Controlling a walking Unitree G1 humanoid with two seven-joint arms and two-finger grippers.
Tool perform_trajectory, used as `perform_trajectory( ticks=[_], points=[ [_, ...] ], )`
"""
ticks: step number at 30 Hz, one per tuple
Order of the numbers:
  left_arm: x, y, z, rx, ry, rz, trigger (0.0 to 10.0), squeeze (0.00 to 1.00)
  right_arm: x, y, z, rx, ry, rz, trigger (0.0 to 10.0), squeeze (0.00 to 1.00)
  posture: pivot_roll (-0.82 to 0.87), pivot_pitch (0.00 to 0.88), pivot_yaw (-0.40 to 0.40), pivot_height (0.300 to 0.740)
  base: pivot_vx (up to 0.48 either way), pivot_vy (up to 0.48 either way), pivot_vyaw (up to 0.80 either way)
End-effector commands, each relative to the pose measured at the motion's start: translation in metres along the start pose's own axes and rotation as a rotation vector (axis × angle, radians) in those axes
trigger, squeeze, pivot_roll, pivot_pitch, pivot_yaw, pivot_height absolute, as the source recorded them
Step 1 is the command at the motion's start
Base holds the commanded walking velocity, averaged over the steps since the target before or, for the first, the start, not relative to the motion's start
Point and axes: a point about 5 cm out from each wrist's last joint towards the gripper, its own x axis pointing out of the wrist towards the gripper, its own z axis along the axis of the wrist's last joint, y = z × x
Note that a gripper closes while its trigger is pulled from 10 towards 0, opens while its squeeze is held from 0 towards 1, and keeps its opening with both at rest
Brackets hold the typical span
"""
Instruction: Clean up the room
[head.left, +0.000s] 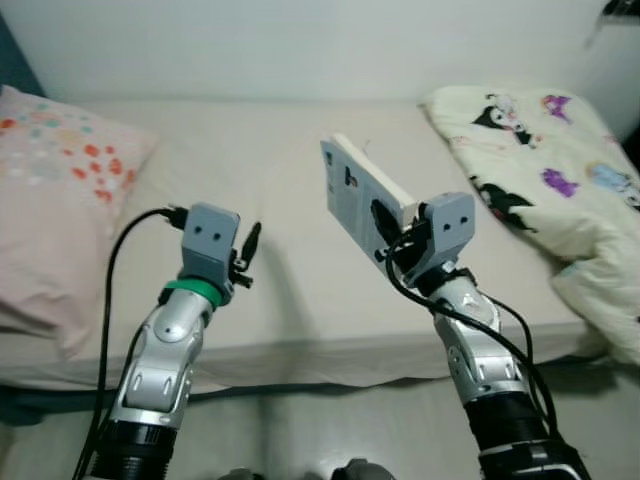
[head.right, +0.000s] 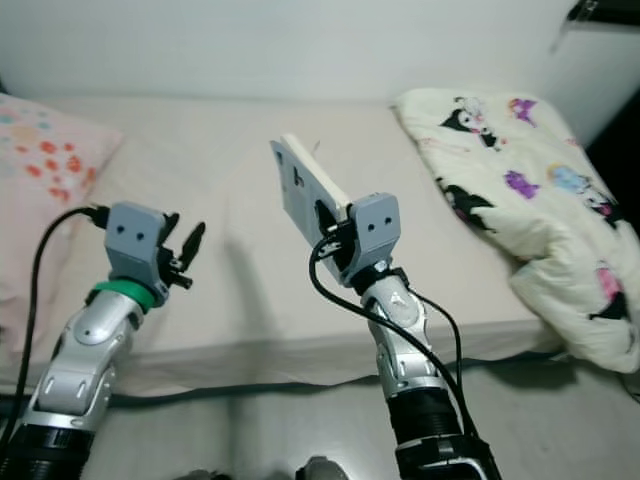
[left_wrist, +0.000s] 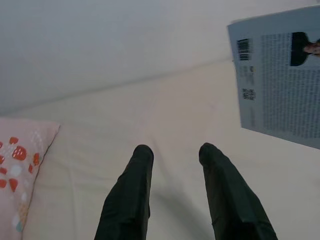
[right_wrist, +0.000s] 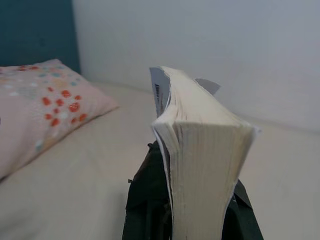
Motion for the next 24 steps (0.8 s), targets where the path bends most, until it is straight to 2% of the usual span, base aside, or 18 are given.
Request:
perform_trajectory(
  ticks=[1, 13, 24],
  points=[
    [-0.0019, -0.0041, -0.0033, -0.010, 0.015, -0.015, 10.0, 0.00, -0.0007, -0.0026, 0.0032, 0.004, -0.023, -0.015, 10.0, 0.00, -0.08, 0.040, 0.001, 0.720, 0.000, 0.289, 0.00],
    [-0.0019, -0.0039, -0.0025, -0.010, 0.013, -0.014, 10.0, 0.00, -0.0012, -0.0015, 0.0024, 0.008, -0.021, -0.018, 10.0, 0.00, -0.08, 0.043, 0.004, 0.720, 0.000, 0.285, 0.00],
    [-0.0017, -0.0050, -0.0012, 0.003, 0.003, -0.015, 10.0, 0.00, -0.0015, -0.0023, 0.0020, 0.008, -0.019, -0.019, 10.0, 0.00, -0.08, 0.045, 0.003, 0.720, 0.000, 0.000, 0.00]
  ],
)
